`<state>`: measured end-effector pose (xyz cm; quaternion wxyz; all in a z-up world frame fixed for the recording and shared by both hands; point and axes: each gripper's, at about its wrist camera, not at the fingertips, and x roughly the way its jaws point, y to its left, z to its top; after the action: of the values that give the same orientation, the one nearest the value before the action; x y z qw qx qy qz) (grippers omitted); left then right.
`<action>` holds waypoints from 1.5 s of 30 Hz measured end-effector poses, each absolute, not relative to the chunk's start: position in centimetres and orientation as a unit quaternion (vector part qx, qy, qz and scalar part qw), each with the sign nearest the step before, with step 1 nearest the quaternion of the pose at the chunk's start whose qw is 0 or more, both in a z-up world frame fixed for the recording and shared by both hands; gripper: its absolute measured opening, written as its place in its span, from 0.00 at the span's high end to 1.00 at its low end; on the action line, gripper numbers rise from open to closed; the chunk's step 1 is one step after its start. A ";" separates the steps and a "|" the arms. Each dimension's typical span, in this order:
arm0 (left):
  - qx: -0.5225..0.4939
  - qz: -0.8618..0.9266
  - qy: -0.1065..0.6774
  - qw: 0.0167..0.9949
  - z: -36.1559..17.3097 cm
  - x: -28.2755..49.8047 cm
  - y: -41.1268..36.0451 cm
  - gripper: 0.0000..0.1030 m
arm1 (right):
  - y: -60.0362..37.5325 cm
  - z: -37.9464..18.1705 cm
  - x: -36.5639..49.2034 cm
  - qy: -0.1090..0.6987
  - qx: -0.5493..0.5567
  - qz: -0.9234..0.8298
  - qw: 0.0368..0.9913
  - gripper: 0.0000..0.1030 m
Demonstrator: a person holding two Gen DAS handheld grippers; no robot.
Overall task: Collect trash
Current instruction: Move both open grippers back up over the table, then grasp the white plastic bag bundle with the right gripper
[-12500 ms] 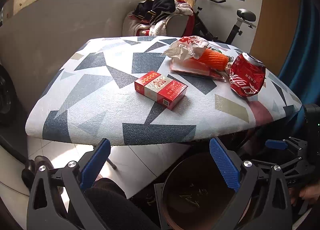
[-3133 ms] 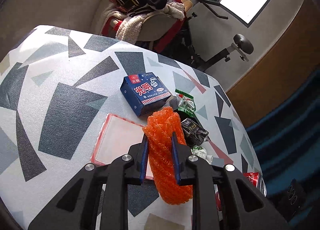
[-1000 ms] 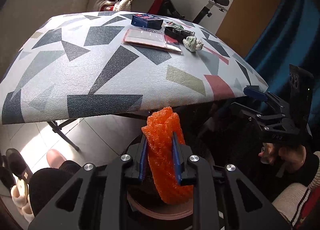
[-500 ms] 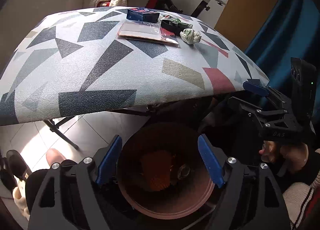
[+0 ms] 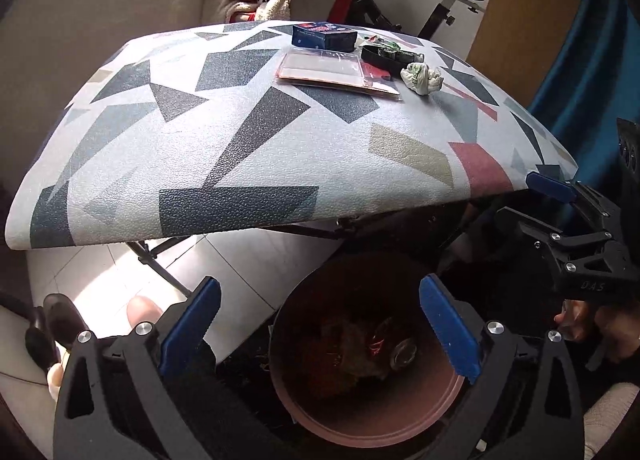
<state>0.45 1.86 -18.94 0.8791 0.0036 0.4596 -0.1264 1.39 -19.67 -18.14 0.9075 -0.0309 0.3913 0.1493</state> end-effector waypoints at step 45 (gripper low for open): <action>-0.050 -0.141 0.377 0.914 -13.8 13.9 1.9 0.06 | -24.7 -18.6 24.5 0.451 0.091 0.129 0.879 0.48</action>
<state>13.87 1.87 -13.83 0.9141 -0.0503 0.3769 -0.1411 24.48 -24.72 -18.59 0.8785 0.0914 0.4508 0.1286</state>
